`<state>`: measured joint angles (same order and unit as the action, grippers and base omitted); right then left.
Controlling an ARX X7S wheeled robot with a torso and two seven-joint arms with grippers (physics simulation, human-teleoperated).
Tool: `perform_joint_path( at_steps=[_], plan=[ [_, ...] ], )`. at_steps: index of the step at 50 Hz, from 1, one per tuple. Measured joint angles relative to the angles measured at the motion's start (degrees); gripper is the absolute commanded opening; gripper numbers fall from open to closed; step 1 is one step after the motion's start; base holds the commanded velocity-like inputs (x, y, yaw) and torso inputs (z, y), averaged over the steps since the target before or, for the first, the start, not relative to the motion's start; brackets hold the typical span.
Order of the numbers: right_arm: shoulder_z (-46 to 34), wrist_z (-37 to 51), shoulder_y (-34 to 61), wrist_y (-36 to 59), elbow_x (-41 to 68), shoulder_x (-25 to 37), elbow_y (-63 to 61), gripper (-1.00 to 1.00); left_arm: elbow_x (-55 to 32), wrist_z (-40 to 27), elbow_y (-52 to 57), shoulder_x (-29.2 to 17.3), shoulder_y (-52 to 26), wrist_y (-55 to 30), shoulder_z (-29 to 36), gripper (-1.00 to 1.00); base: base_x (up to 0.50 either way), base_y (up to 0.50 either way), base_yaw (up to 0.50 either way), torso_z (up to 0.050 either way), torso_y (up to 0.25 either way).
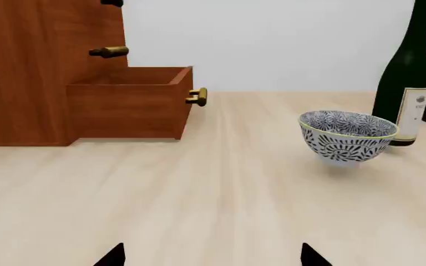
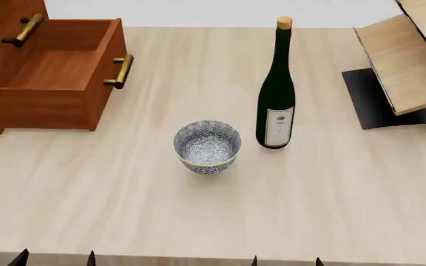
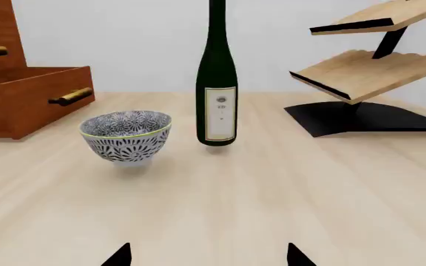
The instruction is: Close the bottom drawer of the cabinet and open the top drawer.
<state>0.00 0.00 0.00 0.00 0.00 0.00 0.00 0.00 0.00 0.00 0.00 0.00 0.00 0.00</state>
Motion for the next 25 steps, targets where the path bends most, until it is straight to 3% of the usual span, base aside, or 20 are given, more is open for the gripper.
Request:
perform_joint_path(
  at_steps=[17, 25],
  plan=[
    [-2.2, 3.1, 0.9, 0.2, 1.6, 1.6, 1.7, 1.0, -2.2, -1.8, 0.2, -1.8, 0.0, 0.1, 2.6, 1.0, 0.0, 0.0, 0.0, 0.0, 0.0],
    [-3.5, 4.3, 1.5, 0.4, 2.3, 2.3, 2.4, 1.0, -4.2, -2.1, 1.8, -2.8, 0.0, -0.1, 3.5, 1.0, 0.0, 0.0, 0.0, 0.05, 0.0]
  ],
)
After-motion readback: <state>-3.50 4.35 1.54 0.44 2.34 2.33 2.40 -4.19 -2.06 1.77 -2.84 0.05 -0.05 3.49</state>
